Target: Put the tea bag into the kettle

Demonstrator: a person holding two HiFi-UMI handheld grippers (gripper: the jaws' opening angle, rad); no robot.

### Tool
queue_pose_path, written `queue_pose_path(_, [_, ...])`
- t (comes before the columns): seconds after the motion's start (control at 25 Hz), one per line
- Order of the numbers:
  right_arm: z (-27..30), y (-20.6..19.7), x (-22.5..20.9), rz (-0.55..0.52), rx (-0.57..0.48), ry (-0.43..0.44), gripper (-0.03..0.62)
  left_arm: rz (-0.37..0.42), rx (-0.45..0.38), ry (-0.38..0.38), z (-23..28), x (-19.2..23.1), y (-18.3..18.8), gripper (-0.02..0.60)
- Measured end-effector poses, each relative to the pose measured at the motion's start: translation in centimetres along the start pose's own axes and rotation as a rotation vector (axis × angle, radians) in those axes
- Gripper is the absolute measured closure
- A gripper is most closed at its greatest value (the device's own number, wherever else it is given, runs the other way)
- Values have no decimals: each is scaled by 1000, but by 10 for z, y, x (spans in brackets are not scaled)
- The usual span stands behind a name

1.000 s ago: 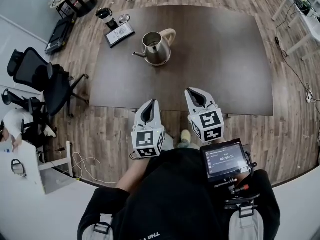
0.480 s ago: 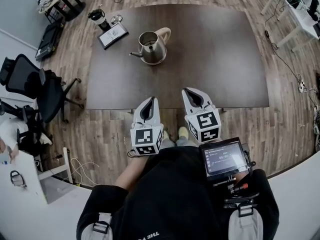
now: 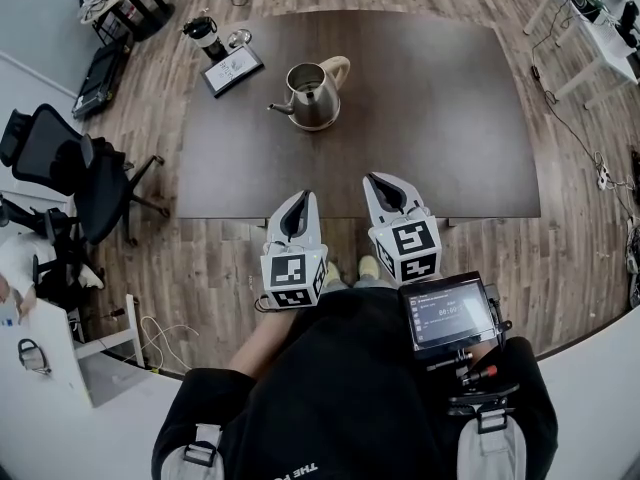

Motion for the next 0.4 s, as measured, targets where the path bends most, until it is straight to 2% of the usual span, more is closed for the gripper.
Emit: queue_pose_path(0.4, [2,8,-2,-11,-10,1,586,10,-2,-6,4,2,4,577])
Point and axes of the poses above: the fingertips, and each gripper's own axes: z forward along the fingers, x to its left, y out of its top, the point moved 8 cm from there along -z, backward along the fingers, and after that the axes turned 4 degrees about y, right-handed, at the moved point
